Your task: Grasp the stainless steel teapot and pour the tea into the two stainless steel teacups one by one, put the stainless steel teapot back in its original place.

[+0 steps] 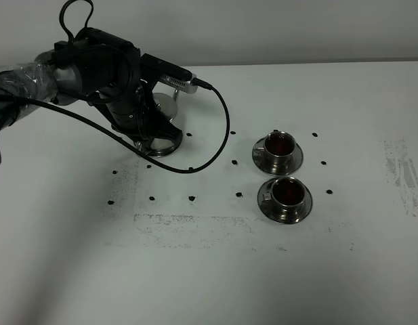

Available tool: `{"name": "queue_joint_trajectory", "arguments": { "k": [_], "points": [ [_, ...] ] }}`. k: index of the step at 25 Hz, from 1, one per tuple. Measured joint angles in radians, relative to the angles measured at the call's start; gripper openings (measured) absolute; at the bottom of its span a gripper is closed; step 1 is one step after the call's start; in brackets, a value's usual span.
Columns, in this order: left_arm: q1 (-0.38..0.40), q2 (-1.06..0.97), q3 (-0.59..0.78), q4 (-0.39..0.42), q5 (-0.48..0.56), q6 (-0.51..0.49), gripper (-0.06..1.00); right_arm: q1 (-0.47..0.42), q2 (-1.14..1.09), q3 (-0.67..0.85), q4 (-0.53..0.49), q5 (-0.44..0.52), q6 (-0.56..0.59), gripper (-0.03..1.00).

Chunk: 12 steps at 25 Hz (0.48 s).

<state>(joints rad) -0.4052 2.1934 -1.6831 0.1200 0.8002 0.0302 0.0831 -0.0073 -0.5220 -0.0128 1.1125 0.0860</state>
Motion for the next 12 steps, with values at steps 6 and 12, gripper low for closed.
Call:
{"name": "queue_joint_trajectory", "arguments": {
  "k": [6,12],
  "points": [
    [0.000,0.000,-0.001,0.001,0.002,-0.015,0.32,0.000,0.000,0.000,0.000,0.000,0.000,0.52],
    [0.000,0.000,-0.001,-0.013,0.040,-0.019,0.34,0.000,0.000,0.000,0.000,0.000,0.000,0.52]
  ]
}}
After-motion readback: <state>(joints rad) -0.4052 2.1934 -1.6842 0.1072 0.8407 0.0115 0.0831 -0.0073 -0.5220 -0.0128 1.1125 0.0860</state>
